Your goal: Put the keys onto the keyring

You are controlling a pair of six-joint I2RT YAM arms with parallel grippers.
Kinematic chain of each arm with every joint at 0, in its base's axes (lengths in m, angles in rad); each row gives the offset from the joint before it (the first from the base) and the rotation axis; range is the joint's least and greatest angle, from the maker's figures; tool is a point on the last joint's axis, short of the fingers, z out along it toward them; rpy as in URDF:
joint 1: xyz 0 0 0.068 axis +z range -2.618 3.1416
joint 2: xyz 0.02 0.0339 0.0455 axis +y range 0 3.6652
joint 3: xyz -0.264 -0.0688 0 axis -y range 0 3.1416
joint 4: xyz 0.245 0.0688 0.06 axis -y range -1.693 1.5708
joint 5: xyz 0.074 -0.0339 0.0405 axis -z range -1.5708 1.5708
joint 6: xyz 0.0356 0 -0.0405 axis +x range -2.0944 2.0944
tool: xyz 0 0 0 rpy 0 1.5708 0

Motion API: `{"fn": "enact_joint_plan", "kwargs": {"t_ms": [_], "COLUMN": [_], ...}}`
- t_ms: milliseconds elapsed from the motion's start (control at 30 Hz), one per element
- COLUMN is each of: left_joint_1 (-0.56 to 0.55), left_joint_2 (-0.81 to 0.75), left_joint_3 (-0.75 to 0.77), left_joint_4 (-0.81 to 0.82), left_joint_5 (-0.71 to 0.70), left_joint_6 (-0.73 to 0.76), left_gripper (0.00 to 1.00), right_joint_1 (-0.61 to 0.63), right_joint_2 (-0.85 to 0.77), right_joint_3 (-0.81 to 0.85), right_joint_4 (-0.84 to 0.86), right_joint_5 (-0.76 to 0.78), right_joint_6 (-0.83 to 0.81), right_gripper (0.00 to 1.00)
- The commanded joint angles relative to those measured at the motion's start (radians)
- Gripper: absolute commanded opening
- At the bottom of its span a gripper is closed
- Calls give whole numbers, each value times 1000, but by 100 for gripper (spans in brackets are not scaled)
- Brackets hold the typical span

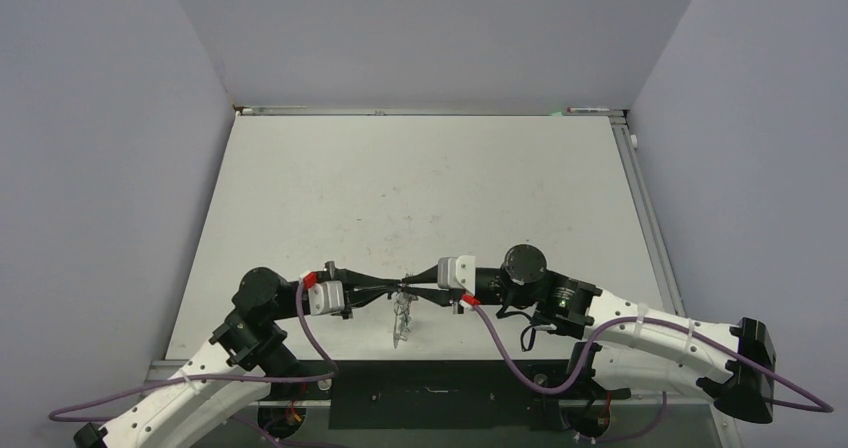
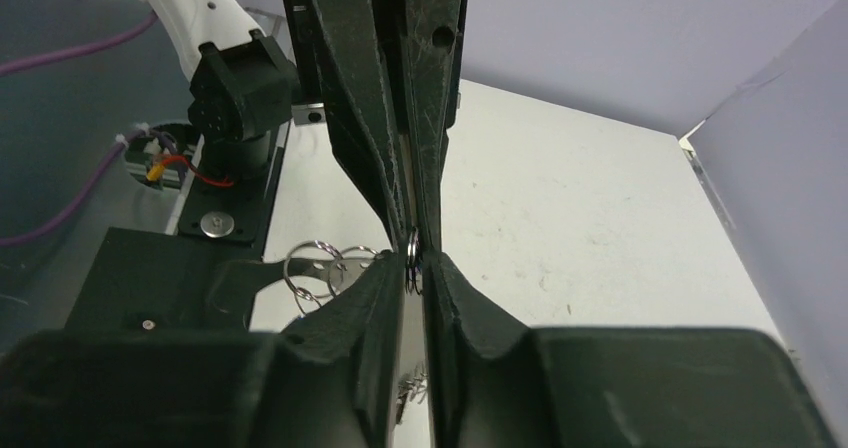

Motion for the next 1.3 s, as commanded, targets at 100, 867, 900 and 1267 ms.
{"fn": "enact_joint_plan", "kwargs": {"t_ms": [100, 867, 900, 1267], "left_joint_1": [3, -1, -1, -6], "left_joint_2": [23, 93, 94, 101], "left_joint_3": [53, 83, 83, 84], "left_joint_4": [-77, -145, -146, -146], "left_joint_5": [-128, -136, -136, -129], "left_joint_6": [61, 86, 86, 88], "left_gripper": [0, 0, 0, 0], "right_joint_1": [8, 83, 83, 83], "right_joint_2": [6, 153, 155, 185], "right_joint_3": [60, 343, 344, 349], "right_joint_4": [-13, -532, -533, -510], "right_joint_5": [78, 287, 291, 303], "right_joint_6": [15, -141, -146, -170], "right_gripper": [50, 46, 46, 38]}}
